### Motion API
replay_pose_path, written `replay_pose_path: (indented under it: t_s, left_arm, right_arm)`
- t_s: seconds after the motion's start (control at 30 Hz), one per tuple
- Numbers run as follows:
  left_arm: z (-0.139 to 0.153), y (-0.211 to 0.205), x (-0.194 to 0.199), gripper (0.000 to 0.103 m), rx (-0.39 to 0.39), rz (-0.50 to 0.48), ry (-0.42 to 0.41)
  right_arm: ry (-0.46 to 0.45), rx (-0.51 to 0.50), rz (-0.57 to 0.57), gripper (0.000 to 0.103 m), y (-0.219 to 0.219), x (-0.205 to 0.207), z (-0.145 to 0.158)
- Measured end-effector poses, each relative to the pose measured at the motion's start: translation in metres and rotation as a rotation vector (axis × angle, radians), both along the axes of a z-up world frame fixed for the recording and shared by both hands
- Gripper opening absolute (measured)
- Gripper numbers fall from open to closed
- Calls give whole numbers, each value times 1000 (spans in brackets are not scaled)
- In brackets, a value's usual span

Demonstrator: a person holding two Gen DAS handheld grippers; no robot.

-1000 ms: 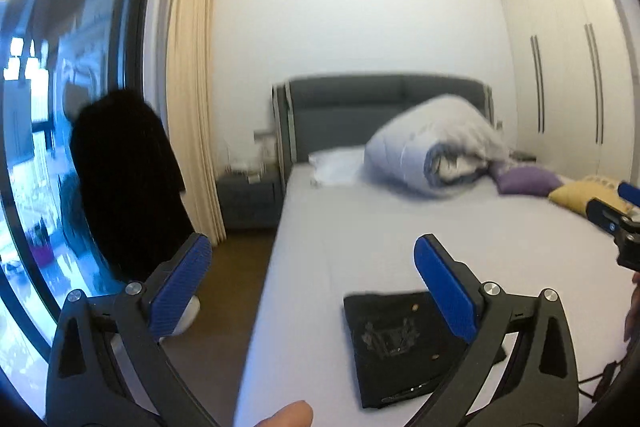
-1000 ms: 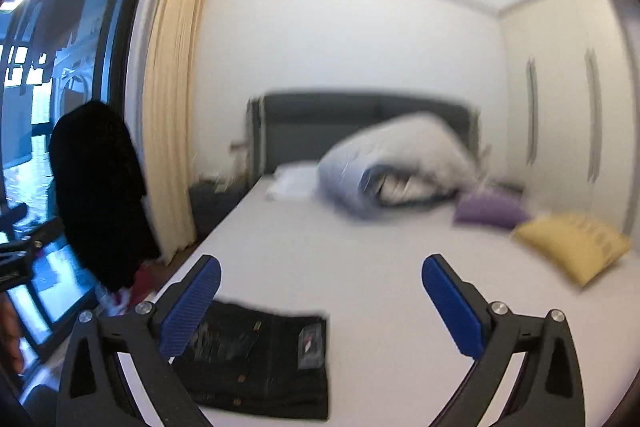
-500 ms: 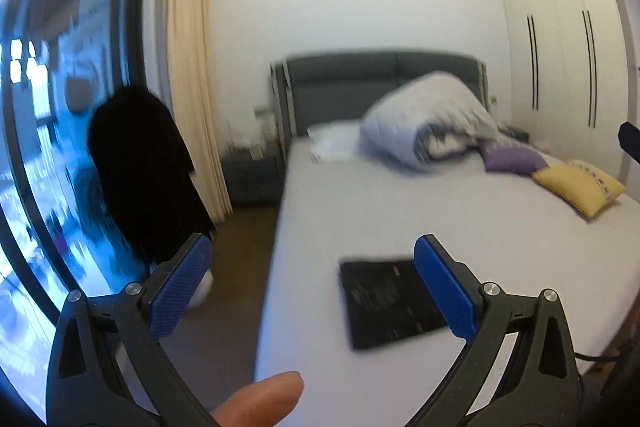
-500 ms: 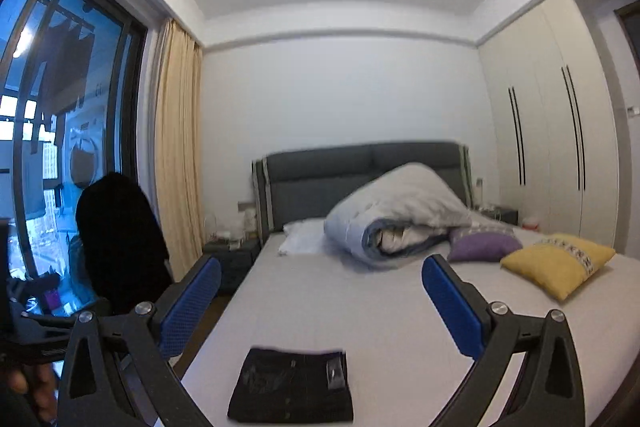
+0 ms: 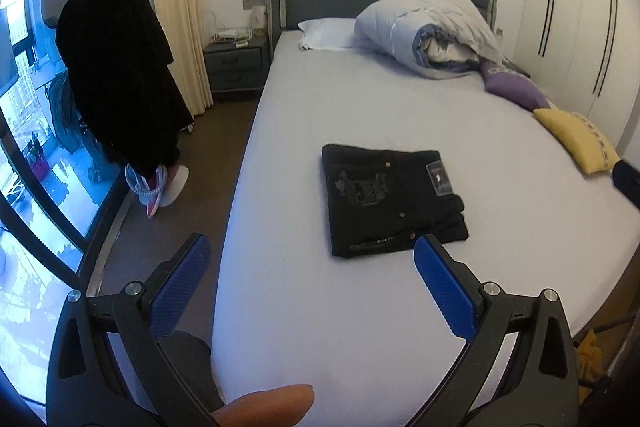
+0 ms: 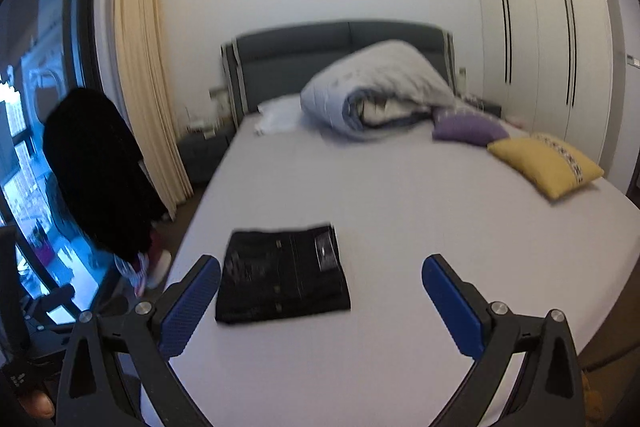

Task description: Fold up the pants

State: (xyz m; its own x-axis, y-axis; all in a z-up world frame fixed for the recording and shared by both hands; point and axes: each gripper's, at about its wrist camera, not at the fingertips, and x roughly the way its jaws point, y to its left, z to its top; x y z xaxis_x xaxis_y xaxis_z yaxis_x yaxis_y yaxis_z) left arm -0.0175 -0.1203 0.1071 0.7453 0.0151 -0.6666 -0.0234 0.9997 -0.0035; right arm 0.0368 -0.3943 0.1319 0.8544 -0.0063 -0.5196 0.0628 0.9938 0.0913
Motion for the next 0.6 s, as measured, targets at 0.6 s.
replay_pose_path:
  t_s: [0.6]
  left_arm:
    - [-35, -4, 27, 103, -10, -17, 59]
  right_arm:
    - [75, -11, 45, 103, 10, 9, -20]
